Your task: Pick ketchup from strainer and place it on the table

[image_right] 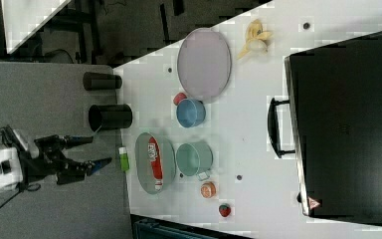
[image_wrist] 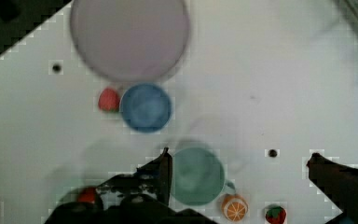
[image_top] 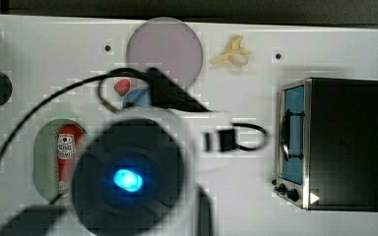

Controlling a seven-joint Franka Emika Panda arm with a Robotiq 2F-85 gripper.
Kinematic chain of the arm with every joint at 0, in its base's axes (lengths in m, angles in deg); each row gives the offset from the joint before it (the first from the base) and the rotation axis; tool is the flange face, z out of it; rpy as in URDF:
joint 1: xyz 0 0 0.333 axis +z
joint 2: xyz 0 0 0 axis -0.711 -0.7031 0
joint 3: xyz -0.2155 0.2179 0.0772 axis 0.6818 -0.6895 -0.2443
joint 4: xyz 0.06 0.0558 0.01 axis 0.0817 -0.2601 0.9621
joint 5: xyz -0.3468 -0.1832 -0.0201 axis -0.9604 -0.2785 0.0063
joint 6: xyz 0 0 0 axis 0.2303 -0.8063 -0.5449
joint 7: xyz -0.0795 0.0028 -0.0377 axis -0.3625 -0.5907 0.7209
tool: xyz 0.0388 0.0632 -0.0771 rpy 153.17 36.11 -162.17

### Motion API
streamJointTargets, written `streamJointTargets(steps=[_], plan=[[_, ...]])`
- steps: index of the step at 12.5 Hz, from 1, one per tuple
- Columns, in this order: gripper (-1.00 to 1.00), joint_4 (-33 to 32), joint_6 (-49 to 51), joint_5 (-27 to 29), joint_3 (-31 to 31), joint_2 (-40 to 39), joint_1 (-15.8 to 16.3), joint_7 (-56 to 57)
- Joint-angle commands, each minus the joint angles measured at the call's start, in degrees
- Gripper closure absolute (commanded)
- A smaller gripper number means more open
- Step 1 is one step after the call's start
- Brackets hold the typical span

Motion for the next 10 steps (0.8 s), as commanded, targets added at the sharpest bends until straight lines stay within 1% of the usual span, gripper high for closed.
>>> streamJointTargets(steps=[1, 6, 8, 10], plan=[[-1.0, -1.9, -1.2, 0.7, -8.9, -5.3, 2.5, -2.9], [-1.0, -3.5, -11.7, 0.7, -21.8, -10.8, 2.9, -6.4], [-1.0, -5.7, -17.5, 0.6, -26.3, -13.6, 3.0, -6.4], [-1.0, -8.9, -23.9, 0.2, -29.5, -16.8, 3.1, -6.5]])
